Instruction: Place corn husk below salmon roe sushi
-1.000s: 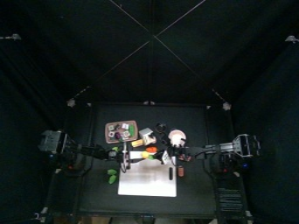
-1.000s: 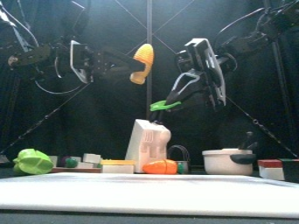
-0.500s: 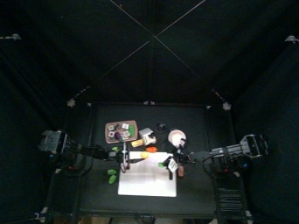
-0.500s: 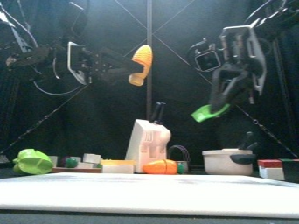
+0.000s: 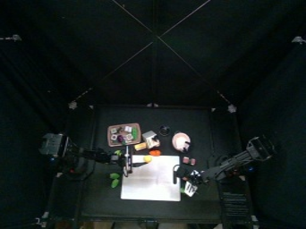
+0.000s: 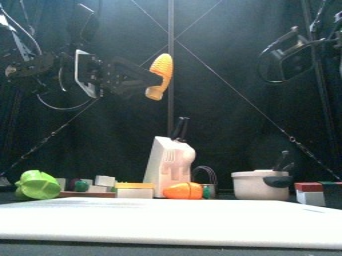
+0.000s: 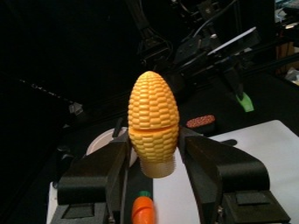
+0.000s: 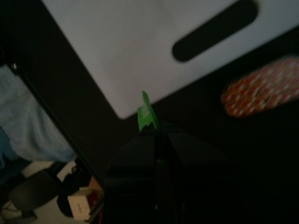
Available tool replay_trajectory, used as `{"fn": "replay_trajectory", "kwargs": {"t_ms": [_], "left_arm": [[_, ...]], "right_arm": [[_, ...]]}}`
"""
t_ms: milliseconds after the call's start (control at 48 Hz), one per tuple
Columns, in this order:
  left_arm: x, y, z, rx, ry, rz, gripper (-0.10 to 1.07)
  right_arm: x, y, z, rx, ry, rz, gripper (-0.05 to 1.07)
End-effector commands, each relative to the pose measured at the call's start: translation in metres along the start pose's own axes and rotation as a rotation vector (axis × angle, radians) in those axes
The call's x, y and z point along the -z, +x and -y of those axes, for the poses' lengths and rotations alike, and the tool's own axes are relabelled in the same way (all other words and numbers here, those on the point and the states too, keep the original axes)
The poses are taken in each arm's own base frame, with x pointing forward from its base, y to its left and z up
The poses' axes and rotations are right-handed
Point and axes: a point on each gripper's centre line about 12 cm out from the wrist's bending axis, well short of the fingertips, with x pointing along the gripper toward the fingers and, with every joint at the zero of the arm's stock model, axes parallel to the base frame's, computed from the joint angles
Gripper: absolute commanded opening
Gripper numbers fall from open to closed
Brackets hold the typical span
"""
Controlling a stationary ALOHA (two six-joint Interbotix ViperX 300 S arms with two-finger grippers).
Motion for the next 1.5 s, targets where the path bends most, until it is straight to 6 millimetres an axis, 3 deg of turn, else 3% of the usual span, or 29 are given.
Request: {"fn": "replay_trajectory", "kwargs": {"t_ms": [0, 167, 500, 750, 1188, 1479], "left_arm": [[-0.008, 0.002, -0.003, -0.011, -0.002, 0.029, 0.53], [-0.008, 0.002, -0.003, -0.01, -0.002, 0.026, 0.53], [-0.007, 0.001, -0.003, -0.009, -0.001, 0.023, 0.53], [-0.007, 0.001, -0.003, -0.009, -0.002, 0.024, 0.53], [-0.007, 0.001, -0.003, -0.01, -0.002, 0.022, 0.53], [-0.006, 0.001, -0.002, -0.009, -0.002, 0.019, 0.53]], "right_arm": [[0.004, 0.003, 0.004, 0.025, 0.016, -0.027, 0.31], [0.001, 0.009, 0.011, 0.067, 0.037, -0.045, 0.37], [-0.005, 0.007, 0.009, 0.067, 0.025, -0.023, 0.73], [-0.012, 0.003, 0.004, 0.059, 0.006, 0.001, 0.93], [-0.028, -0.012, 0.004, 0.174, -0.115, 0.052, 0.96], [-0.038, -0.012, 0.007, 0.187, -0.112, 0.073, 0.96]]}}
